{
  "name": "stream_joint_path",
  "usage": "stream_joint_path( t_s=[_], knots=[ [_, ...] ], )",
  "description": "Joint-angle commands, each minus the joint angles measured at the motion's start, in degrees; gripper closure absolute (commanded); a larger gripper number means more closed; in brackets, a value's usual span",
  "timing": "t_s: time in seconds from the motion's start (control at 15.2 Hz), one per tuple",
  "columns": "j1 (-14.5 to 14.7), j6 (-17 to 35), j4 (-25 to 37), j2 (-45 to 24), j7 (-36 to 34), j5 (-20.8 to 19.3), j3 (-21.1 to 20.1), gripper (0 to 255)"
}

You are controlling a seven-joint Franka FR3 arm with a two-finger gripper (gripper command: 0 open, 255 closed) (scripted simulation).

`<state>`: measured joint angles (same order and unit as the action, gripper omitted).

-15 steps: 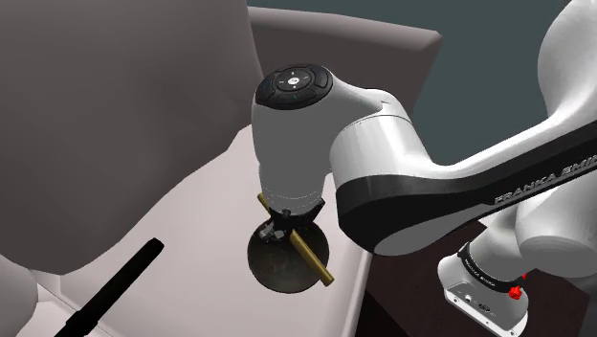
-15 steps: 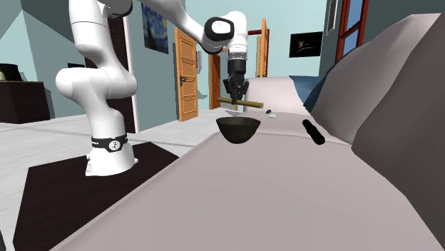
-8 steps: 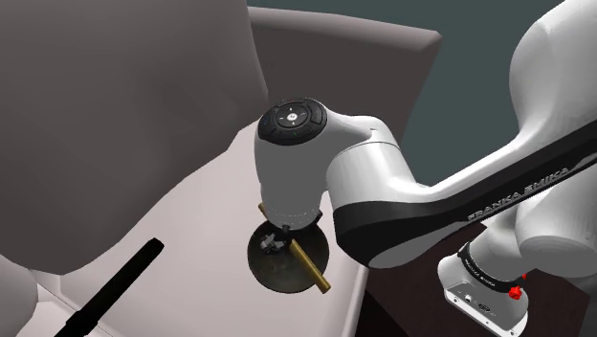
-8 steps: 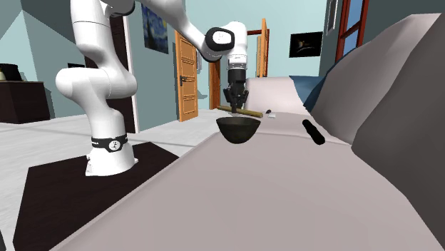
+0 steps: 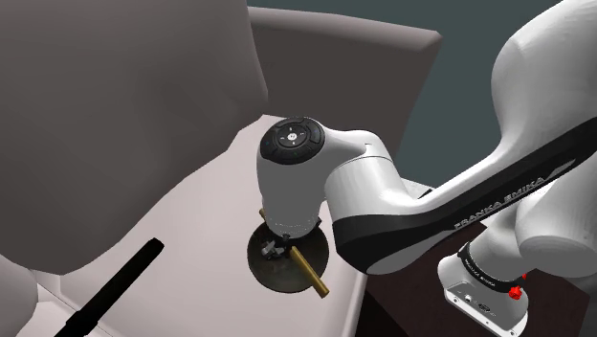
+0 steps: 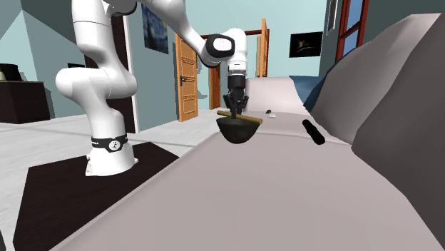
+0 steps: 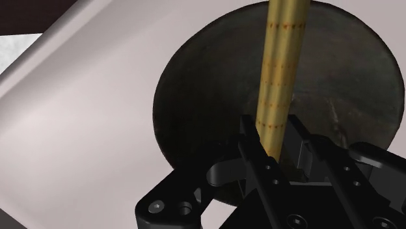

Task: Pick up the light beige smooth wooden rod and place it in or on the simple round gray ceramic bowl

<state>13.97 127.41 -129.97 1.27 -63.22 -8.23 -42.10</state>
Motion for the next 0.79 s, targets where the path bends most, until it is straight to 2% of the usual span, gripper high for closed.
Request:
stream_joint_path(
  t_s=[0.0, 0.13, 0.2, 0.53, 0.73],
  knots=[
    [0.00, 0.04, -0.03, -0.02, -0.02, -0.02, -0.01, 255],
    [0.00, 0.04, -0.03, -0.02, -0.02, -0.02, -0.01, 255],
    [0.01, 0.04, -0.03, -0.02, -0.02, -0.02, -0.01, 0],
    [0.01, 0.04, -0.03, -0.02, -0.02, -0.02, -0.01, 0],
    [0.30, -5.48, 2.93, 3.67, 2.45, 3.43, 0.11, 0]
  ],
)
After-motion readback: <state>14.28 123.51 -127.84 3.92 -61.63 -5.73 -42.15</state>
